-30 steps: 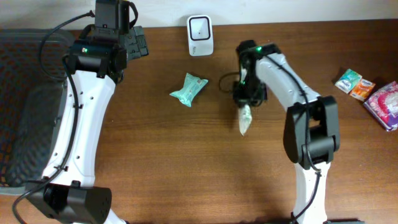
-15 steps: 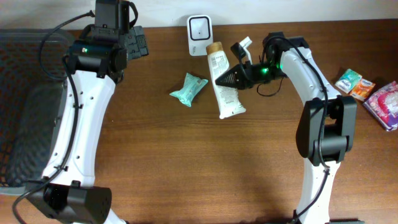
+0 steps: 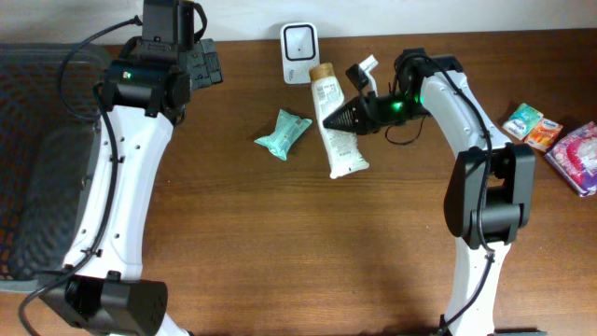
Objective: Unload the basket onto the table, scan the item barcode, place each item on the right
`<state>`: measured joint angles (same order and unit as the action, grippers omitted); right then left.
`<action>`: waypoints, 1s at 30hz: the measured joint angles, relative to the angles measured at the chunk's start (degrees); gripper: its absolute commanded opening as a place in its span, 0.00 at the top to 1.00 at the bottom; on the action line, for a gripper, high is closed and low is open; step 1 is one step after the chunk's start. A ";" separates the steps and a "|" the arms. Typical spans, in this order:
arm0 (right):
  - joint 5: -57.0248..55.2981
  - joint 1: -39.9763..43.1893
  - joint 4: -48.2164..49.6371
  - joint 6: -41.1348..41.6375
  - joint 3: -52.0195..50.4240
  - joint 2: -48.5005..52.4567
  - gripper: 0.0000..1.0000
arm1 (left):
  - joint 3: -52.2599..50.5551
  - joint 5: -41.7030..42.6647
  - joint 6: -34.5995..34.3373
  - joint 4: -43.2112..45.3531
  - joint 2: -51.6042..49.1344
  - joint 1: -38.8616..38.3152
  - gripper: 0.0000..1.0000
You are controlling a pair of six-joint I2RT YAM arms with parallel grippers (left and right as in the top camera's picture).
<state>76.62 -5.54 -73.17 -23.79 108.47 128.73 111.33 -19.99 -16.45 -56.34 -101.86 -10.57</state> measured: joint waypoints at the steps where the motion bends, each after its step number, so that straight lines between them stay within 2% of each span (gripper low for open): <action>1: -7.10 -0.13 0.68 4.35 0.04 0.00 0.96 | 0.00 0.00 0.00 0.02 0.00 0.00 0.01; 3: -34.64 -0.28 1.31 20.09 0.09 0.02 0.95 | 0.00 0.00 0.00 -0.02 0.00 0.00 0.01; 6: -63.41 -0.50 -0.46 31.82 0.09 0.02 0.95 | 0.00 0.00 0.00 0.00 0.00 0.00 0.01; 7: -74.14 -0.50 -2.32 35.69 0.09 0.02 0.89 | 0.00 0.00 0.00 0.00 0.00 0.00 0.01; 10: -88.89 -0.50 -2.16 40.72 0.07 0.02 0.89 | 0.00 0.00 0.00 0.00 0.00 0.00 0.01; 11: -90.71 -0.55 -0.68 41.18 -0.02 0.02 0.88 | 0.00 0.00 0.00 0.00 0.00 0.00 0.01; 13: -92.63 -1.33 2.36 41.68 -2.34 0.02 0.78 | 0.00 0.00 0.00 0.00 0.00 0.00 0.01; 14: -93.13 -2.58 3.21 41.83 -3.85 0.02 0.56 | 0.00 0.00 0.00 0.00 0.00 0.00 0.01; 16: -93.72 -5.57 3.67 41.79 -4.61 0.02 0.33 | 0.00 0.00 0.00 0.02 0.00 0.00 0.01; 21: -84.96 -13.75 4.83 38.36 -4.55 0.02 0.30 | 0.00 0.00 0.00 0.00 0.00 0.00 0.01; 22: -83.80 -14.73 3.10 38.12 -3.45 0.02 0.10 | 0.00 0.00 0.00 -0.02 0.00 0.00 0.01; 24: -83.45 -14.29 0.50 38.10 -0.17 0.15 0.01 | 0.00 0.00 0.00 -0.02 0.00 0.00 0.01; 25: -83.60 -12.13 -0.07 37.75 2.89 0.13 0.02 | 0.00 -0.02 0.00 0.04 0.00 0.00 0.01; 26: -83.49 -9.88 -0.09 37.38 3.85 0.13 0.10 | 0.00 0.00 0.00 0.00 0.00 0.00 0.01; 28: -81.64 -4.00 -0.07 36.52 3.82 0.13 0.11 | 0.00 0.00 0.00 0.00 0.00 0.00 0.01; 30: -71.67 2.01 0.50 26.97 2.34 0.13 0.11 | 0.00 -0.02 0.00 -0.02 0.00 0.00 0.01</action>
<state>4.95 -3.53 -72.66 3.18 110.80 128.86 111.33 -20.01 -16.45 -56.36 -101.86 -10.57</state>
